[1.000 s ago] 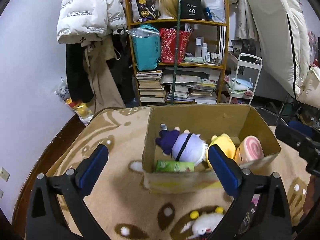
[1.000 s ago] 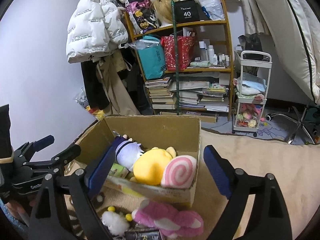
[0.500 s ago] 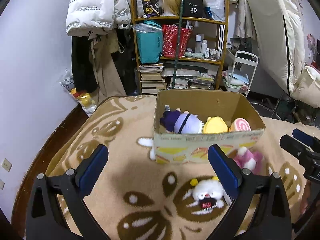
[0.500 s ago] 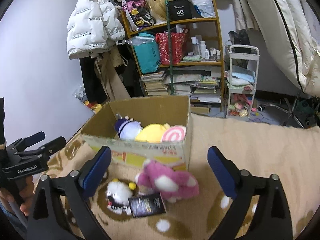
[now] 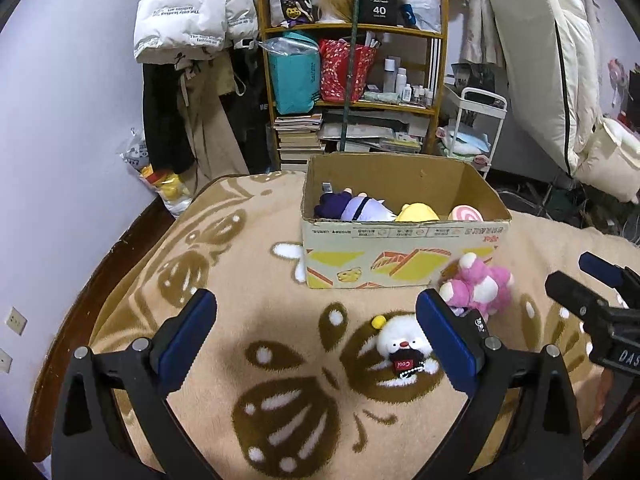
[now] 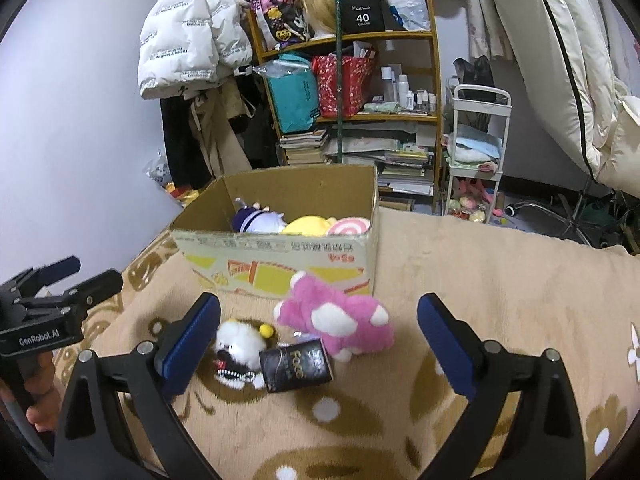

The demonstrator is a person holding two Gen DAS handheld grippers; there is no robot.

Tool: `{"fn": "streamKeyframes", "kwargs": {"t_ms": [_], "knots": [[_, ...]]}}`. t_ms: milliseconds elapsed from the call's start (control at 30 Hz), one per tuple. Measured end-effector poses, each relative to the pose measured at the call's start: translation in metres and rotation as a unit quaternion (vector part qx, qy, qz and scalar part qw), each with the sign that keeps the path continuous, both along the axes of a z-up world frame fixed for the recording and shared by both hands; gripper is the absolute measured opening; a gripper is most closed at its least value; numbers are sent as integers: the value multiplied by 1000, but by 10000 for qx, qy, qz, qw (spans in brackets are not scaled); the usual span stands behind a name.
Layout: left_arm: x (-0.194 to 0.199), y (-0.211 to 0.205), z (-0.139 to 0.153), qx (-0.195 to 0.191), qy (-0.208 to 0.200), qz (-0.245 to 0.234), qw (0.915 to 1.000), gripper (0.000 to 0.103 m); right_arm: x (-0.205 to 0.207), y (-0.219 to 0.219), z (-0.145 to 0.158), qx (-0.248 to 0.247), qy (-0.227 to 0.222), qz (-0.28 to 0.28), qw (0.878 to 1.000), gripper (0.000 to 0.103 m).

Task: Organize soft objects
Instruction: 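Move both tools toward the white fluffy plush and black Face tissue pack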

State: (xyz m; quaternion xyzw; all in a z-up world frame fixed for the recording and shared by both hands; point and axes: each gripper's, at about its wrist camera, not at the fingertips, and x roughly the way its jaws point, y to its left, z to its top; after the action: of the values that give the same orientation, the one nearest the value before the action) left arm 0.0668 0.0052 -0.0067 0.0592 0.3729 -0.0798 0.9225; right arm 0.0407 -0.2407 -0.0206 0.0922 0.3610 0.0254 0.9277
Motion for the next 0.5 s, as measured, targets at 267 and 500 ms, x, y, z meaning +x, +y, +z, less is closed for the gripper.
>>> {"fn": "streamKeyframes", "kwargs": {"t_ms": [267, 500], "knots": [[3, -2, -8, 69, 225, -1, 9997, 99, -7, 8, -5, -96, 63, 61, 9999, 103], [12, -4, -19, 68, 392, 11, 9992, 99, 1, 15, -21, -131, 260, 140, 9995, 103]]}}
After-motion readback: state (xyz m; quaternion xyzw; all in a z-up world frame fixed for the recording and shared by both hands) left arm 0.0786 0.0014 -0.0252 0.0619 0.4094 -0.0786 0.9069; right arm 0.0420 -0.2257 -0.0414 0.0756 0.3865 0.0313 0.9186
